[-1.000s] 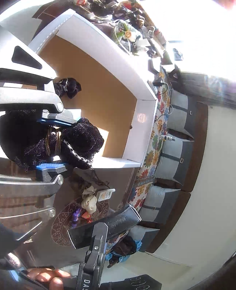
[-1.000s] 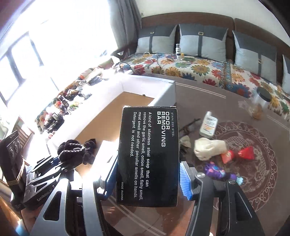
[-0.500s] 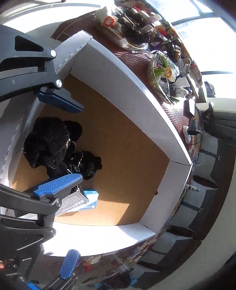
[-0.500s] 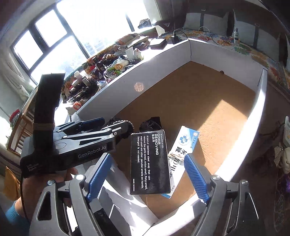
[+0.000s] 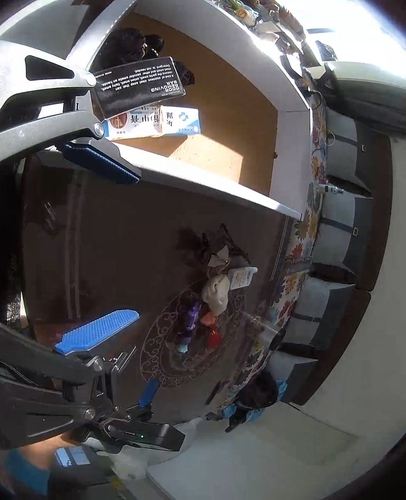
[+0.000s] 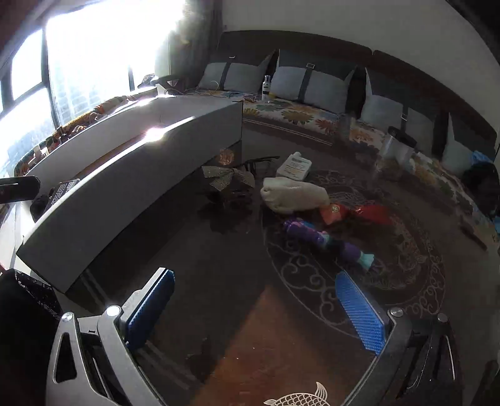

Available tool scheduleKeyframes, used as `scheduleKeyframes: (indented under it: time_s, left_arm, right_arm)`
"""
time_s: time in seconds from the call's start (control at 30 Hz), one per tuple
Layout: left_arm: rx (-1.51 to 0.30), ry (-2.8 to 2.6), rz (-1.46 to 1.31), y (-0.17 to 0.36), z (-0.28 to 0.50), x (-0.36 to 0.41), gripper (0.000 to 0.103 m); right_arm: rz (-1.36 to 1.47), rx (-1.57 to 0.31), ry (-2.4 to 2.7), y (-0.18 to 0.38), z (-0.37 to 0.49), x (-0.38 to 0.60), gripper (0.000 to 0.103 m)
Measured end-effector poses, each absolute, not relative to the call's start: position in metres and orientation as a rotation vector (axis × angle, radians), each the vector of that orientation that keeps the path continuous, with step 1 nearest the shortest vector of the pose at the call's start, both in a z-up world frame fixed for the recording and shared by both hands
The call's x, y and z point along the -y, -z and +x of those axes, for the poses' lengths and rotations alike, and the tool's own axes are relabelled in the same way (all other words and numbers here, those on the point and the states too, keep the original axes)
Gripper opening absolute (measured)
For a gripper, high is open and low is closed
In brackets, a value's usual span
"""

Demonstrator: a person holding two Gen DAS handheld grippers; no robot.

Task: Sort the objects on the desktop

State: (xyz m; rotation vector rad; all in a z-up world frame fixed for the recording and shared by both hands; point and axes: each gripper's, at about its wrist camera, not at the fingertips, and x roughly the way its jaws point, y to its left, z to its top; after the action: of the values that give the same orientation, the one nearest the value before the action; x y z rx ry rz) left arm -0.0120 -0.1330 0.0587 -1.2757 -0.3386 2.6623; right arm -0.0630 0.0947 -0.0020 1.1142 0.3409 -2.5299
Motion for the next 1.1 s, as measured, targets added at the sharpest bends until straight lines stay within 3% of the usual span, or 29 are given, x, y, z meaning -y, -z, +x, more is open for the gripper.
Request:
scheduleKeyframes:
  time_s: [0.3, 0.53, 0.7, 1.1]
  left_arm:
    - [0.113, -2.509, -1.536, 0.052, -0.042, 0.007, 0.089]
    - [-0.120, -2.673, -1.392, 0.067, -0.043, -0.008, 0.091]
    - [-0.052, -2.739, -1.403, 0.069, -0.054, -0.007, 0.103]
    - [-0.028, -2.804, -1.336, 0.072, -0.048, -0.008, 0.103]
  right_arm:
    - [1.405, -0.225, 2.624, 0.061, -0.054, -0.223, 0.103]
    - [1.394, -0.139, 2.635, 0.070, -0.062, -0.234, 0.103]
    - [1.372, -0.143, 2.642, 0.071, -0.064, -0.232, 0.103]
    - [1.366, -0.143, 2.643, 0.072, -0.063, -0.232, 0.103]
